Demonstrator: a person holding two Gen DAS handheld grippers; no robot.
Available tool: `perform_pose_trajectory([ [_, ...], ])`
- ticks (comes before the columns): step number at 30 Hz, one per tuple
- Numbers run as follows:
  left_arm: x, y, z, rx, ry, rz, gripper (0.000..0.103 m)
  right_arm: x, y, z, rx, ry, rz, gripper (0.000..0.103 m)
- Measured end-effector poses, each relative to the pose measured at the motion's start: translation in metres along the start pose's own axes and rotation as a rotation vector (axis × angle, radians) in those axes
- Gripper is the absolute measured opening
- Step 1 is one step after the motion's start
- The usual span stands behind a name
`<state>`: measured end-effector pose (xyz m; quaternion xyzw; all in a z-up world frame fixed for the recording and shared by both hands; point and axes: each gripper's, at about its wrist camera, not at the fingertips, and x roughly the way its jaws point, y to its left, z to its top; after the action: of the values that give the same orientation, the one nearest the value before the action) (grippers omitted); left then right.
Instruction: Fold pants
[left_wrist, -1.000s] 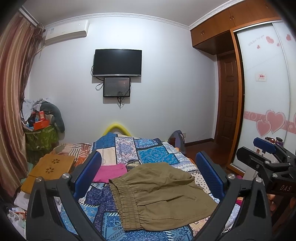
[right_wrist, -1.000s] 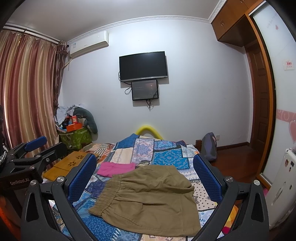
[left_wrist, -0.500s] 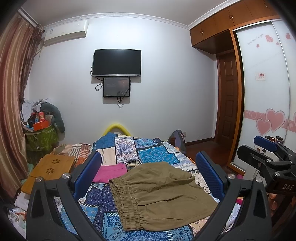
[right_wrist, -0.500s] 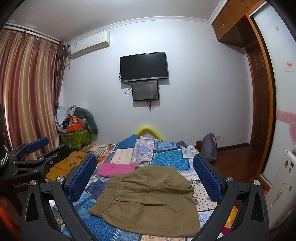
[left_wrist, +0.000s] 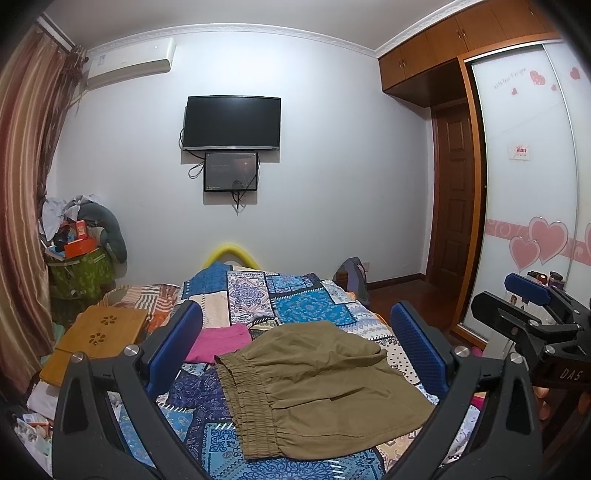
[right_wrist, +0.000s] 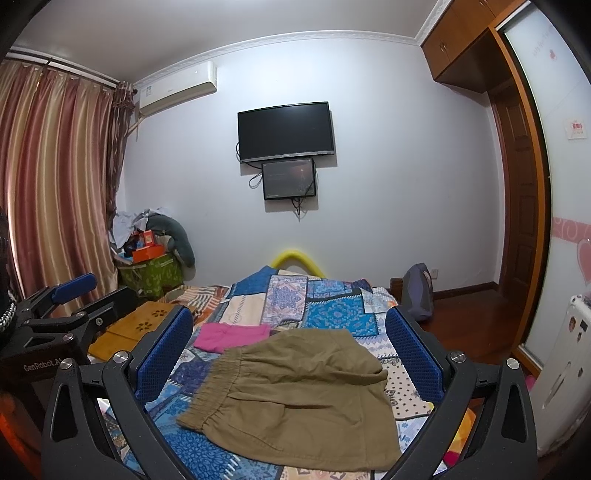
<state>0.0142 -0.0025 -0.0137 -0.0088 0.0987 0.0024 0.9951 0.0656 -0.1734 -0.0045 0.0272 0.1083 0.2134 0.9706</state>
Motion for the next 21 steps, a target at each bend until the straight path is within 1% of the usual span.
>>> perform_pose_trajectory([
  [7,0.009,0.001,0.003,0.006,0.012,0.009,0.103,0.005,-0.003,-0.002,0.003,0.006,-0.001,0.103],
  [10,0.019,0.003,0.003,0.004,0.032,0.001,0.103,0.012,-0.006,-0.004,0.011,0.018,-0.005,0.103],
  [13,0.037,0.009,0.0,-0.006,0.07,-0.013,0.103,0.023,-0.015,-0.009,0.019,0.038,-0.016,0.103],
  [17,0.068,0.022,-0.007,-0.01,0.122,0.019,0.103,0.047,-0.036,-0.019,0.013,0.103,-0.047,0.103],
  [21,0.115,0.043,-0.022,-0.022,0.228,0.028,0.103,0.073,-0.06,-0.032,0.015,0.176,-0.069,0.103],
])
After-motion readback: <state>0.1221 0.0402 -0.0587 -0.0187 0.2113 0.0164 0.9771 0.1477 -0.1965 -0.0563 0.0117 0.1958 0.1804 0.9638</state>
